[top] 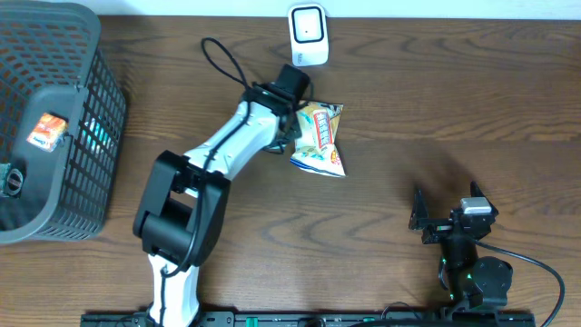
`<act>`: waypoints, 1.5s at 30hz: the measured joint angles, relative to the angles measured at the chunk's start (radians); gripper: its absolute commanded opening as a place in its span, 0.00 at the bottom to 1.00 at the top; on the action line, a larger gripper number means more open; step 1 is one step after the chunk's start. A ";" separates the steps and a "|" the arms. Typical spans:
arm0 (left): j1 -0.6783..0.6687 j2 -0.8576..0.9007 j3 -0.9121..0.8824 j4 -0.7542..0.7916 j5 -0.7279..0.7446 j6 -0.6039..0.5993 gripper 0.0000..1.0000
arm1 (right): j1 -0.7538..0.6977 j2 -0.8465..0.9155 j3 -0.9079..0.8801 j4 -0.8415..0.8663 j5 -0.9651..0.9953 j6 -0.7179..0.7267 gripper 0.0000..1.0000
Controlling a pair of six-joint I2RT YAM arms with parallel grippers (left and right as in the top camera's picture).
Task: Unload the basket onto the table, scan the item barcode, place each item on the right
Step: 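Carry the green wipes pack to the scanner and hold it there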
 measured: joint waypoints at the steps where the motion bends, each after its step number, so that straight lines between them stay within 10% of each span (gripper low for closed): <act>1: -0.011 0.007 0.000 0.010 0.012 -0.003 0.08 | 0.000 0.000 0.000 0.000 0.000 0.000 0.99; 36: 0.071 0.029 -0.001 -0.027 0.040 0.064 0.08 | 0.000 0.000 0.000 0.000 0.000 0.000 0.99; 38: 0.069 0.029 -0.001 -0.027 0.040 0.063 0.29 | 0.000 0.000 0.000 0.000 0.000 0.000 0.99; 45: 0.070 0.029 -0.001 -0.019 0.040 0.060 0.34 | 0.000 0.000 0.000 0.000 0.000 0.000 0.99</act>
